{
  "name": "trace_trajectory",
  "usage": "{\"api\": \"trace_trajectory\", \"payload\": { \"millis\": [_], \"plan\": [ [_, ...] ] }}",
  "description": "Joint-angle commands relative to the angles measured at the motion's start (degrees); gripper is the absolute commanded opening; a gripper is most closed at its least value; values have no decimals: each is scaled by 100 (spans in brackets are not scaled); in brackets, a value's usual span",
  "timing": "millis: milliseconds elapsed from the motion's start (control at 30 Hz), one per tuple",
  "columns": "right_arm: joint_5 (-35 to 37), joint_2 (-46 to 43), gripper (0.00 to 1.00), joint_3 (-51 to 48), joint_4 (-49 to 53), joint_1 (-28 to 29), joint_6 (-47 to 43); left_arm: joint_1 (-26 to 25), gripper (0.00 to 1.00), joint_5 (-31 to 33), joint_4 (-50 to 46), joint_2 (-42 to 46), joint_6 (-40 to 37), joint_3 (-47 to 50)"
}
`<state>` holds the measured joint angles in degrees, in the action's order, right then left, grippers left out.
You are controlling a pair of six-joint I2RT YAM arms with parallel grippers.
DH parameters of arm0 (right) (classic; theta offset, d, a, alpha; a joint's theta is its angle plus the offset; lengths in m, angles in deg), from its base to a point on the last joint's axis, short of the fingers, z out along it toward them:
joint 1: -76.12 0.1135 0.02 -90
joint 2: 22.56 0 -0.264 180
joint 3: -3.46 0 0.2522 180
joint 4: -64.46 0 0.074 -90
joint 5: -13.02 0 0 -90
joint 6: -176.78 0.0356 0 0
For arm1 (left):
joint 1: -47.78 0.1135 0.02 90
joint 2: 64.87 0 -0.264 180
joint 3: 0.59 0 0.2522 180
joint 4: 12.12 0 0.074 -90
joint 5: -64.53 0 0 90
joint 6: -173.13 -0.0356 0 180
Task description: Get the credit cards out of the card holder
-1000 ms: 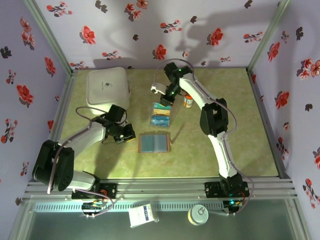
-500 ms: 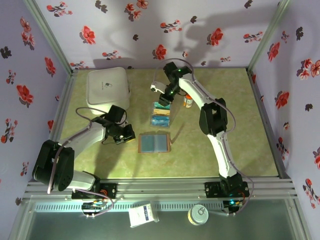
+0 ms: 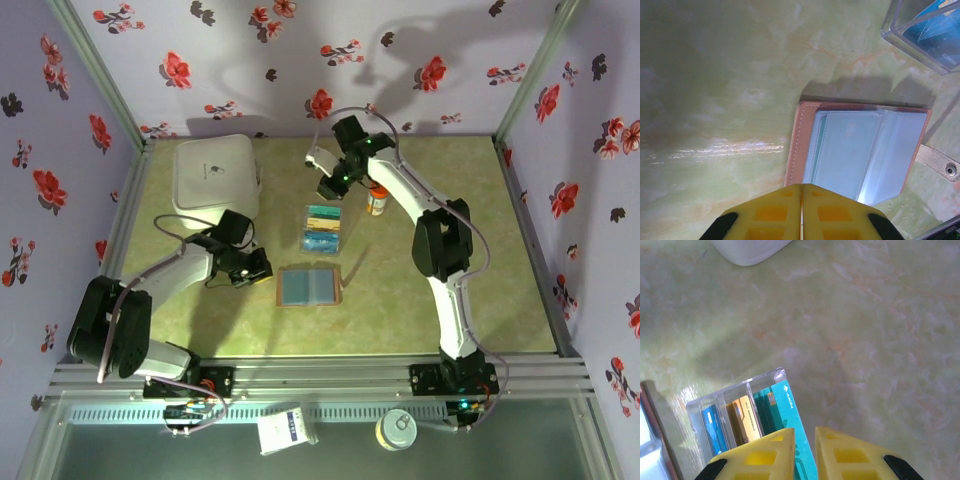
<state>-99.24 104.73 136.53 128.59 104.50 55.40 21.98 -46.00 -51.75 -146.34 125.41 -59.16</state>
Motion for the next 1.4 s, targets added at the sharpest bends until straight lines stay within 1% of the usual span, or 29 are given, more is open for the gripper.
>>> {"api": "trace_trajectory", "payload": {
  "millis": [0,100,233,300,433,500,567,633,700,800,867,933,1033,1133,1200,1233,1367],
  "plan": [
    [85,-419,18,-500,-594,-9,892,49,8,-182,200,-104,44,96],
    [206,-798,18,-1166,-1162,53,1699,47,8,-264,306,-165,58,109],
    [-175,-1431,18,-2300,-2311,86,3156,48,8,-311,453,-209,90,148],
    [-227,-1722,18,-2831,-2812,138,3859,35,8,-339,554,-220,130,191],
    [-63,-2286,15,-3887,-3657,388,4966,40,7,-413,716,-268,203,267],
    [78,-2452,13,-4233,-3827,563,5379,25,7,-445,779,-310,206,279],
    [330,-2504,10,-4365,-3641,729,5878,5,7,-479,823,-351,219,279],
    [257,-2541,10,-4530,-3603,909,6295,-24,7,-513,872,-381,245,272],
    [278,-2586,7,-4715,-3613,1095,6642,-66,6,-517,890,-402,253,271],
    [522,-2604,3,-4914,-3485,1393,7041,-82,5,-522,876,-447,246,290],
    [626,-2495,2,-4840,-3030,1487,7254,-83,4,-512,890,-456,238,336],
    [551,-2399,2,-4809,-2758,1574,7336,-93,4,-496,914,-465,252,395],
    [604,-2358,4,-4897,-2633,1731,7332,-109,3,-491,917,-458,229,447],
    [583,-2405,4,-5097,-2785,1849,7338,-118,2,-482,926,-475,229,471],
    [543,-2456,0,-5230,-2978,1944,7366,-145,2,-506,943,-496,236,475],
    [548,-2469,0,-5282,-3044,1992,7396,-164,2,-517,951,-500,241,481],
    [527,-2402,0,-5277,-2993,2164,7335,-231,1,-546,970,-518,253,483]
  ]
}}
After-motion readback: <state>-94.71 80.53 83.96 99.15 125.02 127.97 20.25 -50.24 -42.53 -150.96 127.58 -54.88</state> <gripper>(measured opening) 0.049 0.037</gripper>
